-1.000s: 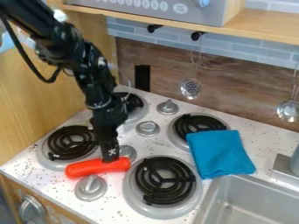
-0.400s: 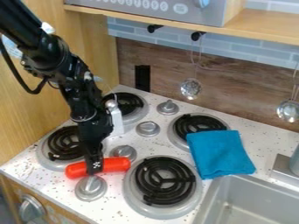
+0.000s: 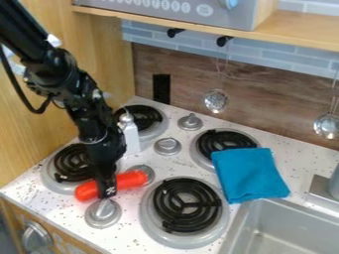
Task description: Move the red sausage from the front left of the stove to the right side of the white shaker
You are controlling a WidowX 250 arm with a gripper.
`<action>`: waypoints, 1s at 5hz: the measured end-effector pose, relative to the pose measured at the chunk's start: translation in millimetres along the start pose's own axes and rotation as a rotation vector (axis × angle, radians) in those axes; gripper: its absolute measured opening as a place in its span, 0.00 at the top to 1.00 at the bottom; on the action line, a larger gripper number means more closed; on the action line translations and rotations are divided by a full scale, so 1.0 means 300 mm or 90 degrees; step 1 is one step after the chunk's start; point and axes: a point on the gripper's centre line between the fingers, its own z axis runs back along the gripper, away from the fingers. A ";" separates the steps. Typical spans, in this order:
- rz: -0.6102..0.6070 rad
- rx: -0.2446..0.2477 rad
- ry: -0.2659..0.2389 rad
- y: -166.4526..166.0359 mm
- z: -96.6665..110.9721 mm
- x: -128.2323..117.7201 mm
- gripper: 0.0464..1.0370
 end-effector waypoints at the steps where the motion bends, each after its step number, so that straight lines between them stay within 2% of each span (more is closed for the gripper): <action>1: 0.019 0.011 -0.003 0.008 -0.007 0.002 0.48; 2: 0.037 0.016 0.000 0.012 -0.008 -0.002 0.48; 3: 0.051 0.022 -0.016 0.002 0.002 0.003 0.48; 4: 0.155 -0.006 -0.009 -0.048 0.039 -0.022 0.49; 5: 0.281 -0.059 -0.062 -0.092 0.138 0.030 0.49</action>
